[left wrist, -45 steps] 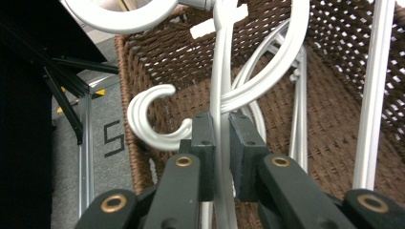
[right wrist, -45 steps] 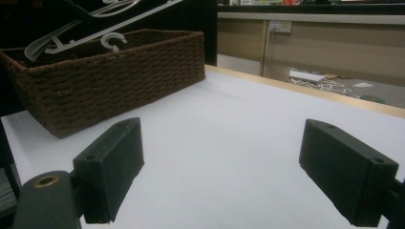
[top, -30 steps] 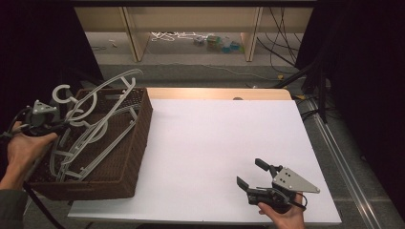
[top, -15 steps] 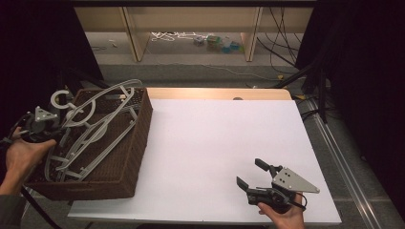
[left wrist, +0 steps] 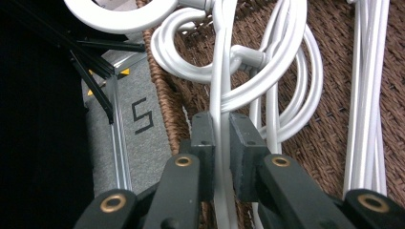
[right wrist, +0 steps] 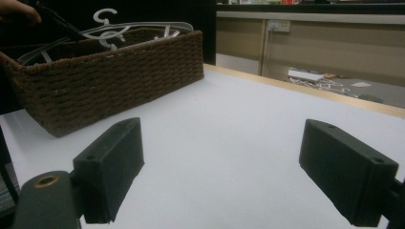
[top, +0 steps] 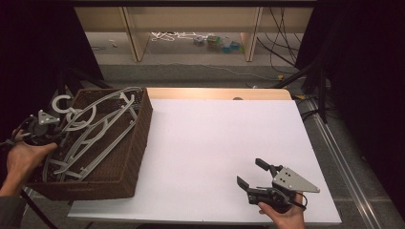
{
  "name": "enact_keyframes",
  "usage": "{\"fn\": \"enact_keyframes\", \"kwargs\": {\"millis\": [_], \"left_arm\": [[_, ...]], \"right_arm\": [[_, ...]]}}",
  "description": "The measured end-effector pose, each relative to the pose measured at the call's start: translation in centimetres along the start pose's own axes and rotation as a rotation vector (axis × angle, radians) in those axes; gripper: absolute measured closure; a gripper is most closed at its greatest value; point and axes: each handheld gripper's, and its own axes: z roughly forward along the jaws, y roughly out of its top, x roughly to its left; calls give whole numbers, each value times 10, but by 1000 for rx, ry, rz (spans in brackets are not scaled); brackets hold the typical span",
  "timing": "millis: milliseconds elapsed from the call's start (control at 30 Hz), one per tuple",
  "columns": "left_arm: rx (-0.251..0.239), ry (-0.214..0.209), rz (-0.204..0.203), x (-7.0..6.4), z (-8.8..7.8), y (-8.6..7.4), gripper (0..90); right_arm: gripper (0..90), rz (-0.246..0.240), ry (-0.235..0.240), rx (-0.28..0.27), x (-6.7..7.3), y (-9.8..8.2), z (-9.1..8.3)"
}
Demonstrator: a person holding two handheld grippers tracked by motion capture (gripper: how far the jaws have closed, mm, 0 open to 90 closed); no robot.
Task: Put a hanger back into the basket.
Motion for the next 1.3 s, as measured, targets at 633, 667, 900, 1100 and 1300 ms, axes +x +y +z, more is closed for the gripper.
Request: {"fn": "enact_keyframes", "kwargs": {"millis": [633, 667, 900, 1100, 1300], "left_arm": [[99, -58, 47, -17, 15, 1, 805], [105, -60, 49, -18, 16, 0, 802], [122, -99, 36, -21, 18, -3, 793], [94, -120, -5, -21, 18, -2, 742], [-1, -115, -128, -23, 6, 5, 490]], "right_arm": [[160, -2, -2, -1, 0, 0, 1], [160, -4, -2, 0, 0, 0, 1], [160, -4, -4, -2, -1, 0, 1], [160, -4, -9, -6, -1, 0, 1], [160, -3, -10, -6, -1, 0, 1]]}}
